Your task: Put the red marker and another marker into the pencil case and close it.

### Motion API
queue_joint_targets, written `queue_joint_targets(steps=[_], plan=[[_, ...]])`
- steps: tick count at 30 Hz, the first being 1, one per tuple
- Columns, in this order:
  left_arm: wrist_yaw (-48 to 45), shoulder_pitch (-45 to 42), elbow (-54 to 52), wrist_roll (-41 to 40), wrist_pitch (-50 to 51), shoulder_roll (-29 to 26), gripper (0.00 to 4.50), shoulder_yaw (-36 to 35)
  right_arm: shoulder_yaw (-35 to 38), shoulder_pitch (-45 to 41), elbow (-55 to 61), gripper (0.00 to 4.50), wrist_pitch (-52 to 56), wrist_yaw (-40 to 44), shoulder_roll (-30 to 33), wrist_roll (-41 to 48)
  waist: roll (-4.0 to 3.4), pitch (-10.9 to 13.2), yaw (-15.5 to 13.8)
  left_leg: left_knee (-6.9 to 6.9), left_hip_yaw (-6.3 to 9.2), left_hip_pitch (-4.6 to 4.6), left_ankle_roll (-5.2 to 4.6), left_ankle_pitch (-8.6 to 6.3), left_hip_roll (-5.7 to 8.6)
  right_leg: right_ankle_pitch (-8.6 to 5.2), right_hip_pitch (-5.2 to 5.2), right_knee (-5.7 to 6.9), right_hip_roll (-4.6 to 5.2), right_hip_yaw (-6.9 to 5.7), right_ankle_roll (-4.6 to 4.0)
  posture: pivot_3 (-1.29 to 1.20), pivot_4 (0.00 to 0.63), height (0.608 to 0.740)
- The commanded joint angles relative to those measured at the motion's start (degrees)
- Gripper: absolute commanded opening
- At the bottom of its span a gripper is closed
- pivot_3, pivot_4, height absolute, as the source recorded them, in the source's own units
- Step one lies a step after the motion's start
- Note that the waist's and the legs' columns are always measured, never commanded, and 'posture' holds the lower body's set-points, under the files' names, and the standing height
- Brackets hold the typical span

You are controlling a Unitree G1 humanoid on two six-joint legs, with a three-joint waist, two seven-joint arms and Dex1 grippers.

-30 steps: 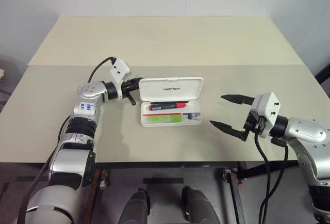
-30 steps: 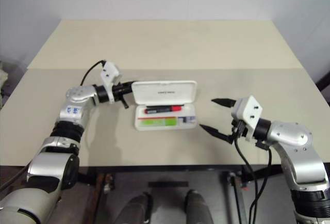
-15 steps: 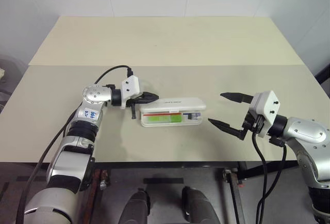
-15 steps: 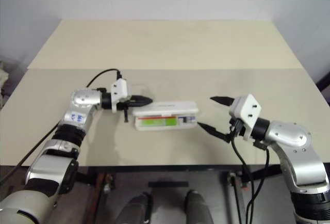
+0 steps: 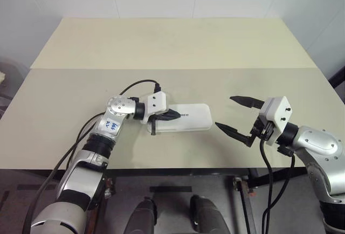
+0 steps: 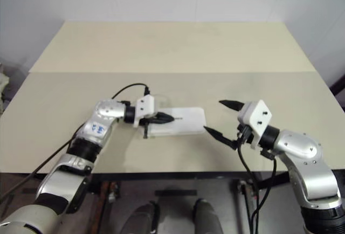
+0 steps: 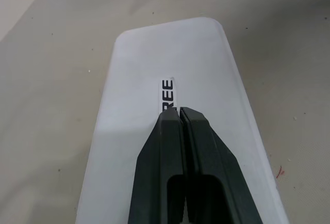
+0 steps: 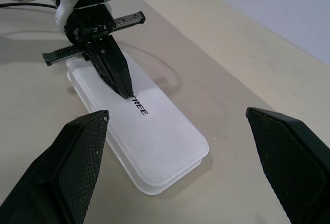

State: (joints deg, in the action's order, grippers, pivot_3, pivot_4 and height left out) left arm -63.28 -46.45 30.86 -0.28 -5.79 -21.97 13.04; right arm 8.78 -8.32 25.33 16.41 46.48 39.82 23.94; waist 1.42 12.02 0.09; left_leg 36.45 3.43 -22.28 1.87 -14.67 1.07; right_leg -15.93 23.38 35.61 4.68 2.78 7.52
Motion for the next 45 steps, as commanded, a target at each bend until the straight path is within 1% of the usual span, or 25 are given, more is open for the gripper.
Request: queue_joint_targets(steps=[1, 8, 11, 13, 15, 18, 21, 24, 26, 29, 32, 37, 40, 45], plan=[[0.02, 1.3, -0.98, 1.78, 2.31, -0.42, 0.06, 1.92, 1.01, 0.25, 3.22, 4.5, -0.14, -1.61, -0.55, 0.6, 0.0, 0.0, 0.0, 0.0, 0.0, 0.0, 0.0, 0.0, 0.0, 0.0, 0.0, 0.0, 0.0, 0.0, 0.0, 0.0, 0.15, 0.74], [-1.42, 0.78, -2.49, -2.26, 4.88, 0.46, 0.06, 0.1, 0.61, 0.98, 4.37, 4.5, 0.29, -2.99, -0.95, 0.69, 0.0, 0.0, -0.01, 0.0, 0.01, 0.0, 0.0, 0.0, 0.0, 0.0, -0.02, -0.02, 0.0, 0.0, 0.0, 0.0, 0.15, 0.74], [-7.89, 1.49, -6.73, -9.88, 6.32, -0.08, 0.06, -2.82, 0.43, 1.27, 4.45, 4.5, 0.94, -2.91, -1.22, 1.42, 0.0, 0.0, 0.16, -0.01, 0.0, -0.02, 0.0, 0.0, 0.0, 0.0, 0.01, -0.02, 0.0, 0.0, 0.0, 0.0, 0.15, 0.74], [-8.62, 2.51, -8.83, -13.43, 6.35, -0.19, 0.06, -5.64, 0.51, 1.56, 4.4, 4.5, 1.33, -2.69, -1.36, 1.85, 0.0, 0.0, 0.14, -0.05, 0.01, -0.03, 0.0, 0.0, -0.02, -0.01, 0.03, -0.03, 0.0, 0.0, -0.02, 0.0, 0.15, 0.74], [-8.07, 3.64, -10.06, -14.84, 5.88, -0.62, 0.06, -7.37, 0.79, 1.96, 4.33, 4.5, 1.39, -2.4, -1.42, 2.1, 0.0, 0.0, 0.08, -0.06, 0.02, -0.06, 0.0, 0.0, -0.03, -0.01, 0.07, -0.03, -0.01, 0.0, -0.02, 0.0, 0.15, 0.74], [-7.09, 6.3, -11.88, -16.66, 6.66, -2.65, 0.06, -10.29, 1.26, 2.7, 3.88, 4.5, 1.3, -2.07, -1.37, 2.56, 0.0, 0.0, 0.19, -0.05, -0.01, -0.02, 0.0, 0.0, -0.03, -0.01, 0.05, -0.03, 0.0, 0.03, -0.02, 0.0, 0.15, 0.74], [-6.62, 9.9, -13.66, -18.41, 7.68, -6.03, 0.63, -13.85, 1.76, 3.67, 2.07, 4.5, 0.19, -1.07, -1.42, 2.87, 0.0, 0.0, 0.23, -0.05, -0.01, 0.0, 0.0, 0.0, -0.03, -0.01, 0.05, -0.01, -0.01, 0.06, -0.02, 0.0, 0.15, 0.74], [-6.52, 12.86, -15.59, -19.91, 8.0, -8.56, 1.71, -16.47, 2.03, 4.34, 0.24, 4.5, -1.19, 0.13, -1.31, 2.69, 0.0, 0.0, 0.13, -0.06, -0.01, 0.0, 0.0, 0.0, -0.05, -0.01, 0.06, -0.01, -0.02, 0.05, -0.03, 0.0, 0.15, 0.74], [-5.61, 15.05, -16.44, -20.74, 7.88, -10.09, 2.34, -18.81, 1.89, 4.79, -1.18, 4.5, -2.84, 1.38, -0.75, 1.71, 0.0, 0.0, -0.01, -0.05, -0.01, -0.01, 0.0, 0.0, -0.05, -0.01, 0.04, -0.04, -0.01, 0.05, -0.03, 0.0, 0.15, 0.74], [-4.62, 18.18, -17.35, -21.89, 7.6, -11.82, 3.46, -21.87, 1.85, 5.36, -2.94, 4.5, -5.18, 2.7, -0.67, 0.88, 0.0, 0.0, 0.03, -0.05, -0.01, 0.0, -0.01, -0.01, -0.05, -0.01, 0.02, -0.06, 0.0, 0.05, -0.03, 0.0, 0.15, 0.74], [-2.94, 20.67, -18.45, -22.25, 7.25, -12.63, 4.46, -23.9, 2.5, 5.78, -3.98, 4.5, -6.25, 2.63, -1.38, 1.13, 0.0, 0.0, 0.05, -0.09, 0.0, 0.0, 0.0, -0.01, -0.07, -0.01, 0.04, -0.06, 0.0, 0.04, -0.05, 0.0, 0.15, 0.74], [-0.12, 24.51, -23.16, -23.08, 8.57, -12.47, 4.46, -25.07, 3.17, 6.36, -5.84, 4.5, -8.22, 2.78, -1.48, 0.99, 0.0, 0.0, 0.05, -0.09, -0.02, 0.01, 0.0, -0.01, -0.1, 0.0, 0.04, -0.07, 0.0, 0.05, -0.07, 0.0, 0.15, 0.74], [1.03, 27.38, -26.15, -23.84, 9.73, -12.38, 4.46, -25.13, 3.65, 5.17, -8.47, 4.5, -10.55, 2.77, -1.18, -0.08, 0.0, 0.0, 0.07, -0.1, -0.02, 0.02, 0.01, -0.02, -0.11, 0.0, 0.03, -0.08, 0.0, 0.06, -0.08, 0.0, 0.15, 0.74], [3.64, 28.42, -28.37, -24.13, 10.84, -12.05, 4.46, -25.0, 3.61, 2.93, -11.44, 4.5, -11.88, 3.7, -0.26, -0.45, 0.0, 0.0, 0.11, -0.11, -0.06, 0.06, 0.01, -0.01, -0.16, 0.04, 0.03, -0.08, -0.04, 0.06, -0.15, 0.0, 0.15, 0.74]])
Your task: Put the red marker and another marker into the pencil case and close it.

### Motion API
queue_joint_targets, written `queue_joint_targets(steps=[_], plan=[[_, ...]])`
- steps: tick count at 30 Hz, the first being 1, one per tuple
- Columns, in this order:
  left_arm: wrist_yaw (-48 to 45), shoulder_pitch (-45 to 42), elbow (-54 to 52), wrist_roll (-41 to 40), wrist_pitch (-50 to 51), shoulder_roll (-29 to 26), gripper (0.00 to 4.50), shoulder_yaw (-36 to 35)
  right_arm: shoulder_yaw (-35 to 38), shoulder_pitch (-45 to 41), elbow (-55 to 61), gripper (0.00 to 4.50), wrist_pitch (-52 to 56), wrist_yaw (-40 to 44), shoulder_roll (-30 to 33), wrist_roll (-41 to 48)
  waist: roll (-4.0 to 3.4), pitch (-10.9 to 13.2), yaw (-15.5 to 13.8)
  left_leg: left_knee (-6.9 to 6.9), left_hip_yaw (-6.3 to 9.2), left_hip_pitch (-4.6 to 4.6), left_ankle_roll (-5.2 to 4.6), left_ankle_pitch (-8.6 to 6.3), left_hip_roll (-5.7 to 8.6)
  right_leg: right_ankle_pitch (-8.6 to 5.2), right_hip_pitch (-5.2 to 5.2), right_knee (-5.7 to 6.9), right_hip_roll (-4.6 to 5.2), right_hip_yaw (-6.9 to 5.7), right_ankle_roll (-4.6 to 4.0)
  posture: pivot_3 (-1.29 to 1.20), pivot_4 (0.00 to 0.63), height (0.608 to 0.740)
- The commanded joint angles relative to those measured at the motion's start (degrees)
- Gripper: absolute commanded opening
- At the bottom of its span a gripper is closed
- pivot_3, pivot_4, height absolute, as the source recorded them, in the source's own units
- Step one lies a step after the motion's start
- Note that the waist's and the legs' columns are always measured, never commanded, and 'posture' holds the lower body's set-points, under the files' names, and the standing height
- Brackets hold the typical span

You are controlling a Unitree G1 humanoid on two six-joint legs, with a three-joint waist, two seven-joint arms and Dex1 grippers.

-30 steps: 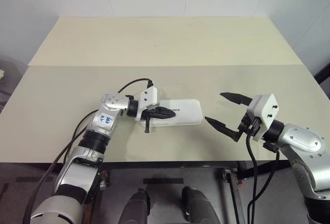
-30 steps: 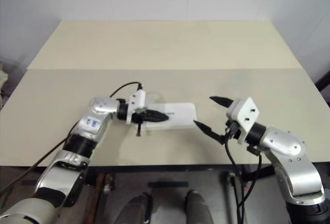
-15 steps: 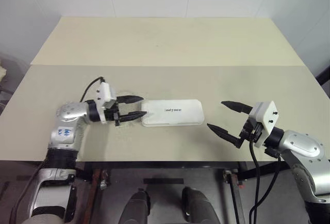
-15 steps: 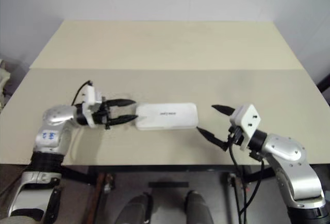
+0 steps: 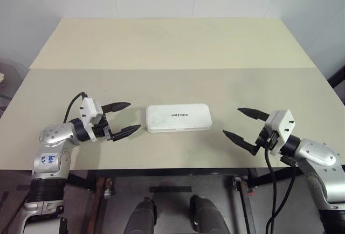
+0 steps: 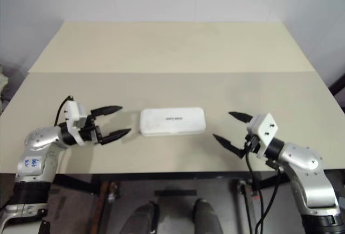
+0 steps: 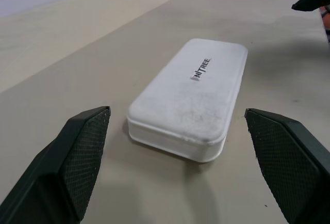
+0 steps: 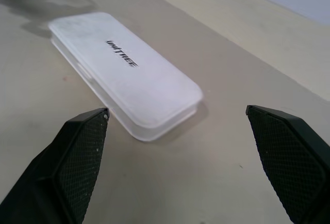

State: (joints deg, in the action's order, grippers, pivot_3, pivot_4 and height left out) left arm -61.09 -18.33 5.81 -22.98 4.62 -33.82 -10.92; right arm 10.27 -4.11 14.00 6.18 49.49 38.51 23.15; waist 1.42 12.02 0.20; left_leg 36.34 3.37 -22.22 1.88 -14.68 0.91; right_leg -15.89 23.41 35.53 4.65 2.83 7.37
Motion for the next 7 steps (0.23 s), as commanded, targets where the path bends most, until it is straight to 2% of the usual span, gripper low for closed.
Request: queue_joint_targets(steps=[1, 7], plan=[[1.88, 0.41, -3.66, -1.42, 0.64, -0.17, 4.46, -0.96, 2.19, -1.87, -0.87, 4.5, -1.81, 0.9, 1.19, 0.32, 0.0, 0.0, 0.01, 0.0, 0.0, 0.0, 0.0, 0.0, -0.01, 0.0, 0.0, 0.0, 0.0, 0.0, -0.01, 0.0, 0.15, 0.74], [3.43, 1.53, -5.29, -1.77, 1.85, -0.73, 4.46, -1.29, 0.42, -4.84, -2.57, 4.5, -1.95, 2.72, 1.09, 0.39, 0.0, 0.0, 0.03, -0.04, -0.08, 0.02, 0.0, 0.0, -0.02, 0.01, 0.01, -0.03, 0.0, 0.03, -0.01, 0.0, 0.15, 0.74]])
